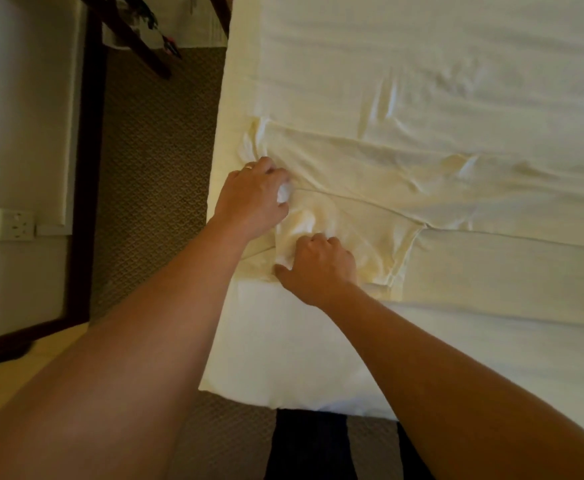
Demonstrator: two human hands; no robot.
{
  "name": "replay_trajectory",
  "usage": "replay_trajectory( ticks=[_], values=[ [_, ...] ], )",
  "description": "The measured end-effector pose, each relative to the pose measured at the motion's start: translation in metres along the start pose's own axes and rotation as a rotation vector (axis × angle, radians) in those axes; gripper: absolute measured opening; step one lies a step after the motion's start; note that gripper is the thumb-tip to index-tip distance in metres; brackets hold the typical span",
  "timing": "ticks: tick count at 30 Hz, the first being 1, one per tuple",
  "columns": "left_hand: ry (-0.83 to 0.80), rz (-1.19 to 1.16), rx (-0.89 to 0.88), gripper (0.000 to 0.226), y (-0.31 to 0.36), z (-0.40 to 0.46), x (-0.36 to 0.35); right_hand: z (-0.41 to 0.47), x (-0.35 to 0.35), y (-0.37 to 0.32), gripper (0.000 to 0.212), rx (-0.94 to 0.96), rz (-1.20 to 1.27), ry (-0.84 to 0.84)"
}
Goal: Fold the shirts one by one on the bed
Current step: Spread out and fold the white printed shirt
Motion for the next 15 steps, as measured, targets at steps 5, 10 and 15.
replay_trajectory(
  ticks=[5,10,15],
  values=[
    [0.009,-0.020,0.029,0.044,0.001,0.003,0.003,0.008,0.009,0.016,0.019,-0.050,0.295,-0.169],
    [0.170,-0.049,0.051,0.040,0.001,0.000,0.018,0.020,0.043,0.069,0.016,-0.156,0.808,-0.293],
    [0.118,-0.073,0.078,0.053,0.008,0.016,0.027,0.036,0.108,0.133,0.007,-0.243,0.911,-0.059]
  ],
)
Point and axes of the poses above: each hand's wrist, its own z-axis towards the middle knuckle, its own x-axis out of the back of the hand, y = z × x, the point moved 9 cm from there along z, towards the middle knuckle, and after that the axes turned 4 degrees about -y, right-handed, at the moved point
